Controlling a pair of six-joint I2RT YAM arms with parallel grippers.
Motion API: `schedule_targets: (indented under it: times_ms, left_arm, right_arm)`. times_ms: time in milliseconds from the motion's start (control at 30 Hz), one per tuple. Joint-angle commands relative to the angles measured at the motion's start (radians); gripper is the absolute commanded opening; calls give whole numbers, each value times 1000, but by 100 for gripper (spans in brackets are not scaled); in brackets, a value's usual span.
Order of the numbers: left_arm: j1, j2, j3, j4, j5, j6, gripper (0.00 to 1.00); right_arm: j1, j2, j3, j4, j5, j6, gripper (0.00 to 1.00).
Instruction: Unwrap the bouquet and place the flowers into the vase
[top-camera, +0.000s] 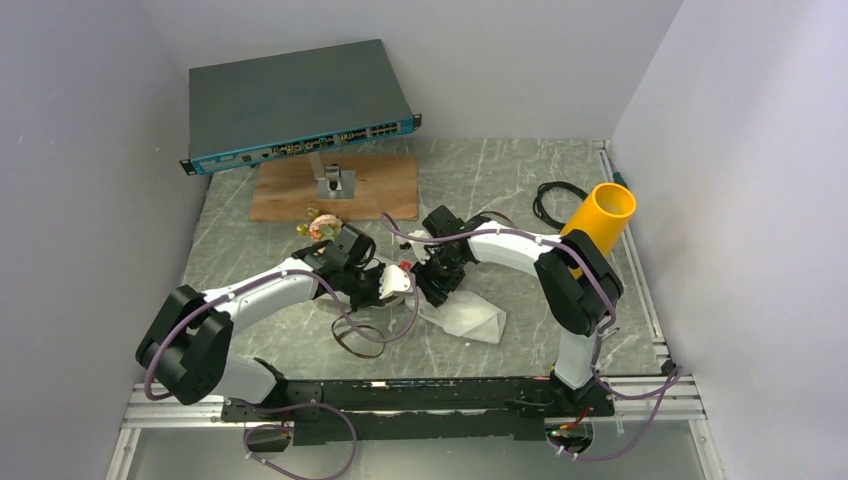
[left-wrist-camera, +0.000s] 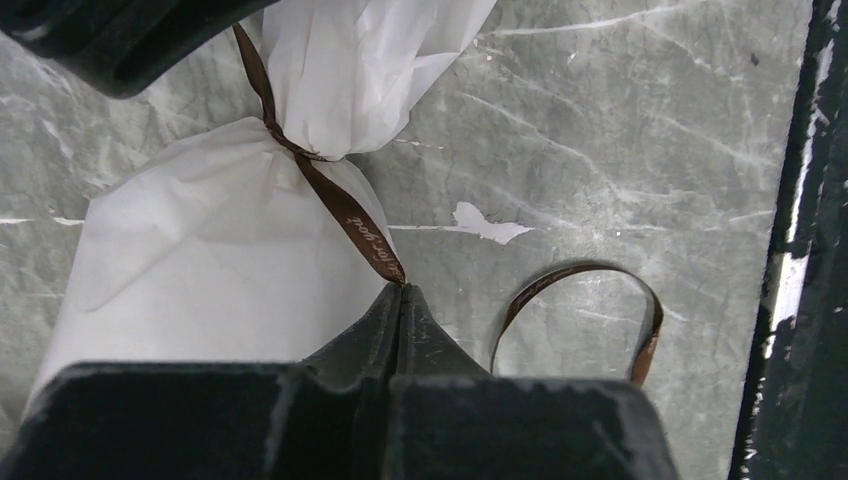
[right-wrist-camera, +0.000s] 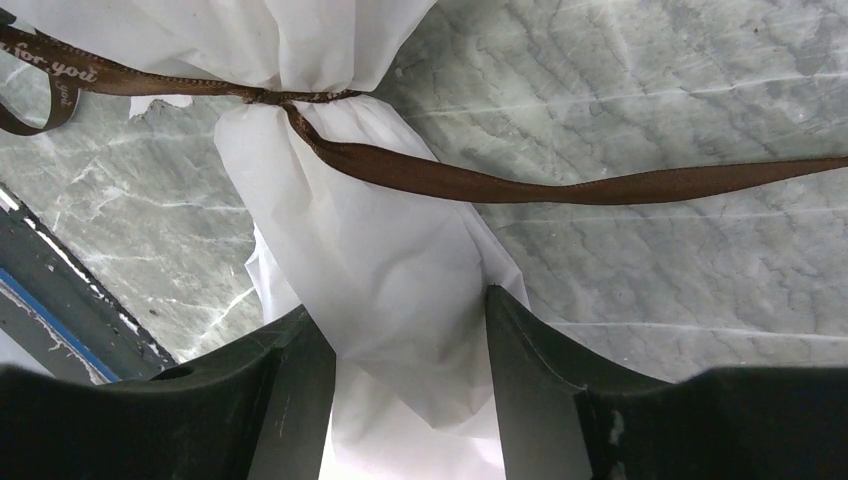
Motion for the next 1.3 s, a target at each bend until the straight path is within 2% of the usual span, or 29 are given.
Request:
schedule_targets:
  times_ms: [0, 300, 433, 633, 767, 900, 1033, 1100, 1167, 1267]
  left_arm:
    - [2, -46, 32, -20, 33, -4, 0]
    - [7, -104, 96, -14, 55, -126, 0]
    - [8, -130, 122, 46, 43, -211, 0]
    - [16, -142, 135, 66, 58, -249, 0]
    - [19, -170, 75, -8, 110, -149, 0]
    - [17, -180, -9, -144, 149, 59, 0]
    - [6, -157, -84, -186, 108, 159, 0]
    - [5, -142, -90, -149, 81, 154, 0]
    - [6, -124, -58, -117, 75, 109, 0]
    - [17, -107, 35, -35, 94, -52, 0]
  right_arm:
    - [4, 104, -15, 51, 41, -3, 54]
    - [5, 144, 17, 21, 31, 9, 52]
    - [5, 152, 21, 13, 31, 14, 51]
    - [5, 170, 31, 2, 37, 21, 48]
    - [4, 184, 40, -4, 37, 33, 38]
    - [3, 197, 49, -11, 29, 44, 24]
    - [3, 203, 53, -15, 29, 48, 8]
    - [3, 207, 56, -18, 30, 51, 0]
    - [3, 213, 58, -23, 30, 53, 0]
    - [3, 217, 58, -23, 30, 57, 0]
